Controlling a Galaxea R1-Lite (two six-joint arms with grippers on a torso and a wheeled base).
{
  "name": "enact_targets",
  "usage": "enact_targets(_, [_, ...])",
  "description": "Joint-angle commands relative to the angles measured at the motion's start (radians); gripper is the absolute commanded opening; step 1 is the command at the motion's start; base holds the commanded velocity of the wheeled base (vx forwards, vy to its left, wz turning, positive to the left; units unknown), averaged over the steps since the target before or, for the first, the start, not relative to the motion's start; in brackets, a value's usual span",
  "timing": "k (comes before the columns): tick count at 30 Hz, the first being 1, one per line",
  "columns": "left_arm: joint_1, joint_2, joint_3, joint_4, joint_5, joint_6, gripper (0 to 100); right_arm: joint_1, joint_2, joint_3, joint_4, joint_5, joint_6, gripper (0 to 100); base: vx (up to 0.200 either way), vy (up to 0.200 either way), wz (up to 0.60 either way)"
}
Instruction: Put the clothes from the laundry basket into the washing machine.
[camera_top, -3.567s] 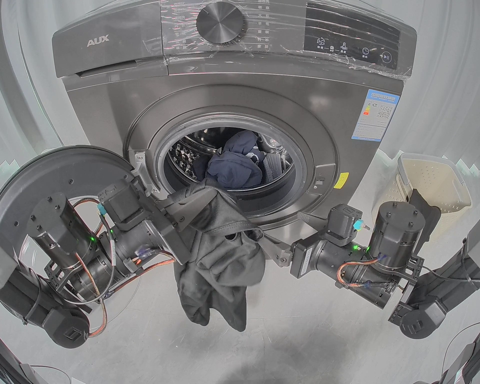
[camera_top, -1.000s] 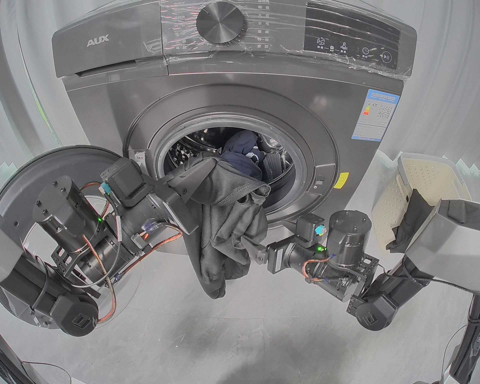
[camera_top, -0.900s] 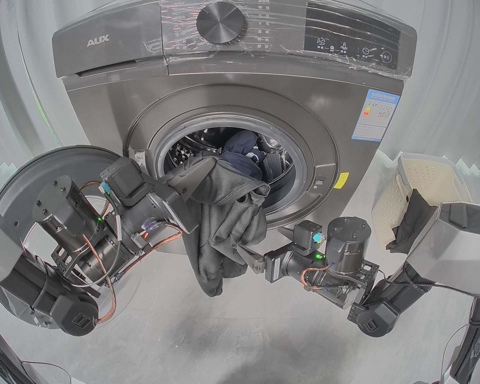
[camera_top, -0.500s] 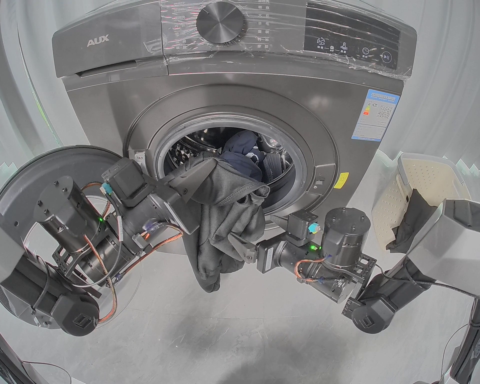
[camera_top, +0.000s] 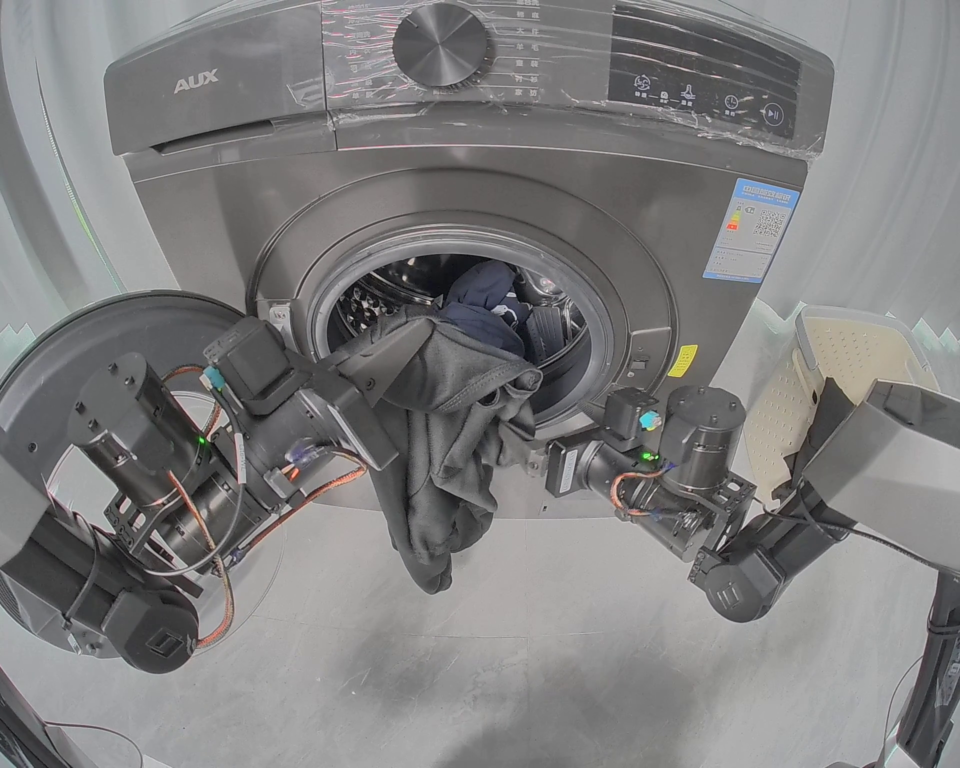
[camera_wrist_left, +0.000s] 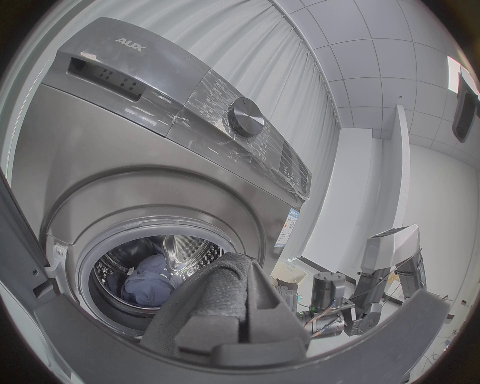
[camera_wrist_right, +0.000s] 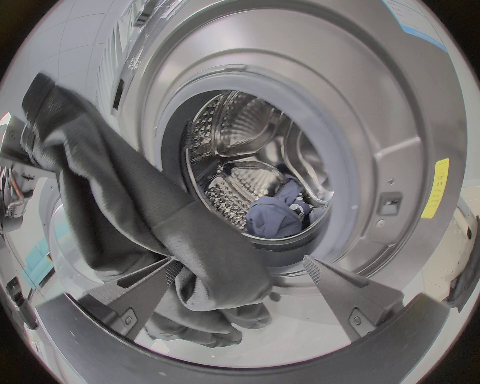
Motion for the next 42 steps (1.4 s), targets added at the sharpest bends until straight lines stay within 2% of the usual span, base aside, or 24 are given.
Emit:
enact_targets(1, [-0.002, 0.002, 0.0, -0.001, 0.0, 0.0, 0, -0.014, -0.014, -0.003, -0.003, 0.0, 0.0, 100, 0.0, 0.0, 0.0])
enact_targets(18, [0.001, 0.005, 0.003, -0.001, 0.0, -0.001, 0, 0.099, -0.029, -0.01, -0.011, 0.005, 0.0, 100, 0.0, 0.0, 0.0])
enact_targets(26, [0.001, 0.005, 0.008, -0.001, -0.002, -0.001, 0, 0.081, -0.029, -0.092, -0.011, 0.007, 0.001, 100, 0.0, 0.0, 0.0])
enact_targets(39, [-0.004, 0.001, 0.009, -0.001, -0.002, -0.003, 0, 0.087, 0.023, -0.147, -0.049, 0.036, 0.003, 100, 0.0, 0.0, 0.0])
enact_targets(40, [-0.004, 0.001, 0.009, -0.001, -0.003, -0.005, 0, 0.088, 0.022, -0.147, -0.049, 0.039, 0.003, 0, 0.0, 0.0, 0.0])
enact_targets(42, [-0.004, 0.002, 0.008, -0.001, -0.002, -0.005, 0, 0.091, 0.014, -0.138, -0.049, 0.04, 0.003, 0, 0.0, 0.0, 0.0])
